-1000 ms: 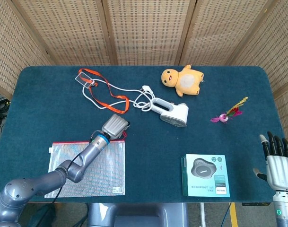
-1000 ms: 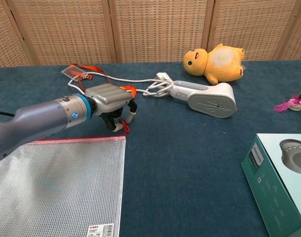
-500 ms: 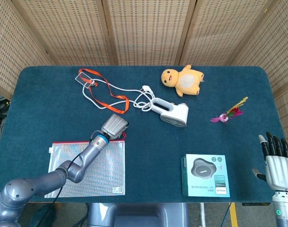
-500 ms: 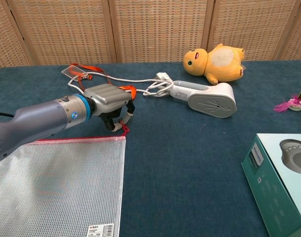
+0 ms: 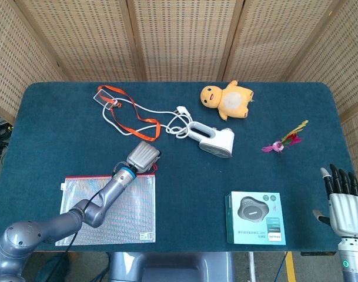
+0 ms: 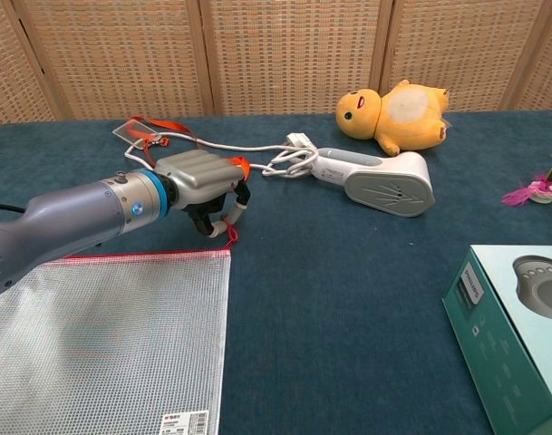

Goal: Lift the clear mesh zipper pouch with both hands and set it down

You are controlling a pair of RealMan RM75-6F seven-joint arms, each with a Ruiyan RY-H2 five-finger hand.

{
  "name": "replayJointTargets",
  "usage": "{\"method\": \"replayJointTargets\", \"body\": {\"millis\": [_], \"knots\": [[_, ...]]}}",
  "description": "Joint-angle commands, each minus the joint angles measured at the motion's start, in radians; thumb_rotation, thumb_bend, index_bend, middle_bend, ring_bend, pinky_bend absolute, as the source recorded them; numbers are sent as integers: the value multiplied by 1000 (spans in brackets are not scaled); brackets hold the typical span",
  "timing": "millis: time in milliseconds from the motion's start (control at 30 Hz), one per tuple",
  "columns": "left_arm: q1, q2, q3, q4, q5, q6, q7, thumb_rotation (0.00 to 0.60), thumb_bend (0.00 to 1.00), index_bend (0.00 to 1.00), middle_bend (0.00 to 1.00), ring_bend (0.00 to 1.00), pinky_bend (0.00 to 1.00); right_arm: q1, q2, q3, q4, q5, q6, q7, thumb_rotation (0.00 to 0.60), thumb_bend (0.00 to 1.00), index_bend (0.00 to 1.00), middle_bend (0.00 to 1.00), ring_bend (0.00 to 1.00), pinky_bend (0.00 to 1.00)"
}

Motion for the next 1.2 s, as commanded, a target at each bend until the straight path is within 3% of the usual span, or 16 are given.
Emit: {"method": "replayJointTargets", "body": {"millis": [33,300,500,667,833,933,1100,1200], "knots": [[4,10,1,-12,19,23,-16,600,862,823,1000,904,963,2,0,-1,0,-1,-3,0,600,0,53,0,0,0],[10,84,-4,-111,66,80,-48,600,867,838,1000,904,966,48,23,15,-49,-23,-50,3,600,0,64,0,0,0],[14,188,-23,-293,91,143,-4,600,867,838,1000,904,973,235,166,86,-248,32,-338,47,600,0,64,11,0,0],[14,232,-45,-392,86,176,39,600,867,838,1000,904,973,388,206,147,-284,147,-580,161,600,0,83,177,63,42],[4,268,-65,-473,96,194,40,600,881,838,1000,904,973,508,136,184,-214,203,-711,241,600,0,124,412,364,552],[-7,277,-74,-488,99,200,60,600,881,838,1000,904,973,557,106,195,-190,249,-775,290,600,0,143,555,551,740],[-22,276,-90,-509,76,196,85,600,881,838,1000,904,973,620,60,213,-156,335,-851,354,600,0,188,725,758,966],[-37,260,-100,-518,62,198,109,600,891,838,1000,904,973,712,13,215,-131,513,-964,399,600,0,204,773,813,1000]]}}
